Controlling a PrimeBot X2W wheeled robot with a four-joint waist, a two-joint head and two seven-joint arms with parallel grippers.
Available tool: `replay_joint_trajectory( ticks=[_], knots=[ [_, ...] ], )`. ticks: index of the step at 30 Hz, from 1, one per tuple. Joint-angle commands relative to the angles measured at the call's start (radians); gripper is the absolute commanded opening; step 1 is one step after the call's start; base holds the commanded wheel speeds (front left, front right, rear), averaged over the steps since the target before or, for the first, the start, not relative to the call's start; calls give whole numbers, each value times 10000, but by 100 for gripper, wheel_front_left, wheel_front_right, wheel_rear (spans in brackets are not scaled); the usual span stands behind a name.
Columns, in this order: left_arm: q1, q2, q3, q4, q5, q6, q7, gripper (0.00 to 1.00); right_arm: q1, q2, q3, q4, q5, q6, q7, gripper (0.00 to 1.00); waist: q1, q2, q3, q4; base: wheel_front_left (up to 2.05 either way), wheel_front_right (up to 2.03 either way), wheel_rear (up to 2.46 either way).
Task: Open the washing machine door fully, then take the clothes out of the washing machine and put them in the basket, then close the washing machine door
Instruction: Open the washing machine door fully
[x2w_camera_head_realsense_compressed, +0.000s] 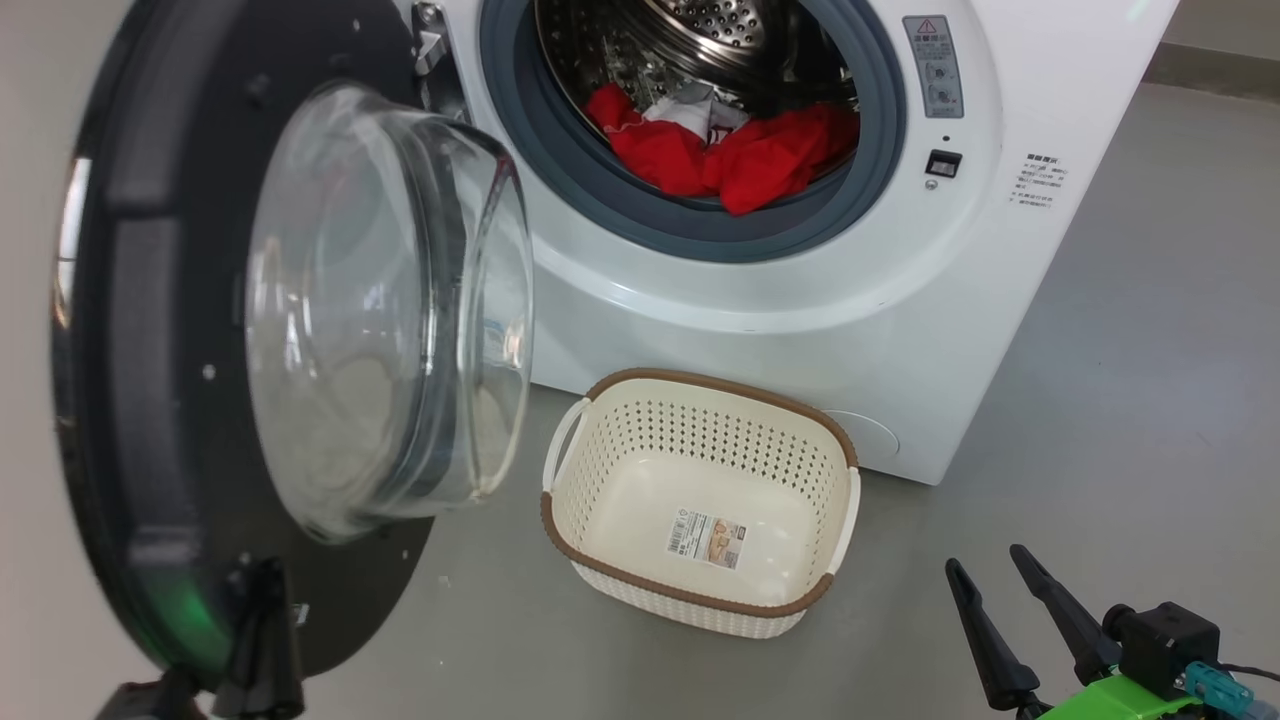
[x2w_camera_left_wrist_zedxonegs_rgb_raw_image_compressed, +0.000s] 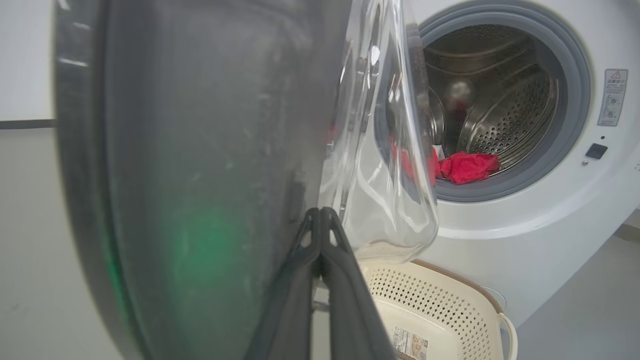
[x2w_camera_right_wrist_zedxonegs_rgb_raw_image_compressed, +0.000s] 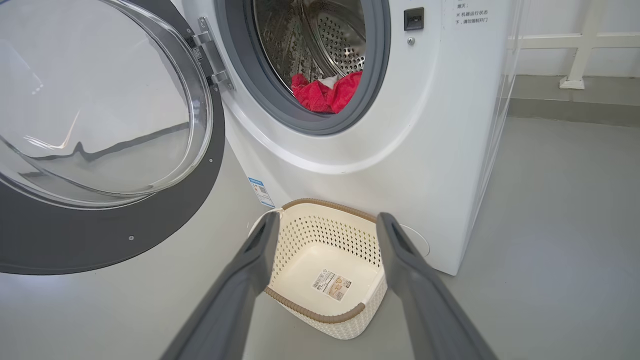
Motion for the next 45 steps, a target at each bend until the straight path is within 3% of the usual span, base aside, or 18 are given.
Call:
replay_joint_trajectory(
  ticks=[1, 22, 45],
  knots=[
    [-393, 296, 660, -57, 124, -22, -51, 0, -363, -160, 192, -251, -7, 63, -136, 100, 0, 0, 23, -30, 0, 0, 0],
    [-2220, 737, 3362, 1547, -61, -203, -51, 0, -582, -277, 213, -300, -12, 63, -136, 100, 0, 0, 567, -243, 0, 0, 0],
    [-4159, 1977, 5565, 3361, 1142, -308, -51, 0, -1145, -670, 318, -488, 4, 63, -136, 100, 0, 0, 1828, -796, 0, 0, 0]
  ],
)
